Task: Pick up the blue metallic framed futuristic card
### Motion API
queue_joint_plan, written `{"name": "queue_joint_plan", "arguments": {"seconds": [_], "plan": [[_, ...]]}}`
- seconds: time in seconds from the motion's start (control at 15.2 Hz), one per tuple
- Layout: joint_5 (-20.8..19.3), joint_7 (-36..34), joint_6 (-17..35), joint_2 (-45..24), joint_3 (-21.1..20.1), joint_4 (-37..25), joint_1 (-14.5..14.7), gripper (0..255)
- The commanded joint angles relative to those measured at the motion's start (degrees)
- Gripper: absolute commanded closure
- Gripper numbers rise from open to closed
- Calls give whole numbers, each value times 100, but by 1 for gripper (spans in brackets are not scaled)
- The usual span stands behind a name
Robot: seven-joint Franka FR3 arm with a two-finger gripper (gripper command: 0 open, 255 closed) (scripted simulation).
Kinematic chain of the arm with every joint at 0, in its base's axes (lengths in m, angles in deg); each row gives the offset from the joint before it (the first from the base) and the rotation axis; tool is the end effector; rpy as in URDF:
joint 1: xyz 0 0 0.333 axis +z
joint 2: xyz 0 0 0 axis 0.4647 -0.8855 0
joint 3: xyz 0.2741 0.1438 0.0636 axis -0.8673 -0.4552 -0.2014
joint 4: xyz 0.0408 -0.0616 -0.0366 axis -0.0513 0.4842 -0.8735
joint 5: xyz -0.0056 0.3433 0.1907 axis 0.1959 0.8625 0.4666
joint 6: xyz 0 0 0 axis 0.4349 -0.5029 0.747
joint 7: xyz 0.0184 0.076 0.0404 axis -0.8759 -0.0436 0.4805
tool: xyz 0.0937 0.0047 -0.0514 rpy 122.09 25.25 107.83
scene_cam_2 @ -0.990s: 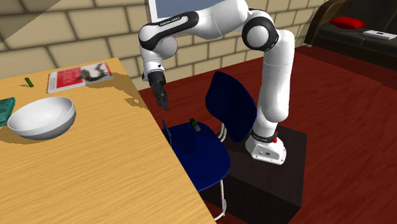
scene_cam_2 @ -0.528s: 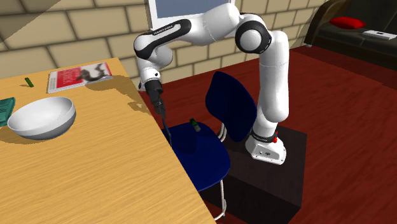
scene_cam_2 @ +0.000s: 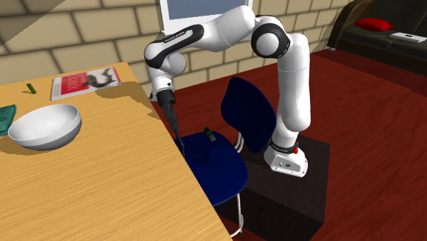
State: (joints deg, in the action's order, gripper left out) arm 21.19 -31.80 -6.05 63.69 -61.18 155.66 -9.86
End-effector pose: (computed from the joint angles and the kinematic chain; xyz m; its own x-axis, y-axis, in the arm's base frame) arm 0.5070 0.2308 0.3777 0.7307 0.6425 -0.2309 0.2284 -0.5487 -0.8042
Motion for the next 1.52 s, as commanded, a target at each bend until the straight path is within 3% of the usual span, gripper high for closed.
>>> {"name": "queue_joint_plan", "arguments": {"seconds": [0.0, 0.33, 1.45], "plan": [[-4, 1, 2, -5, -4, 10, 4, 255], [-3, -6, -9, -20, -3, -17, 4, 255], [71, -646, -736, 367, 12, -590, -58, 255]]}}
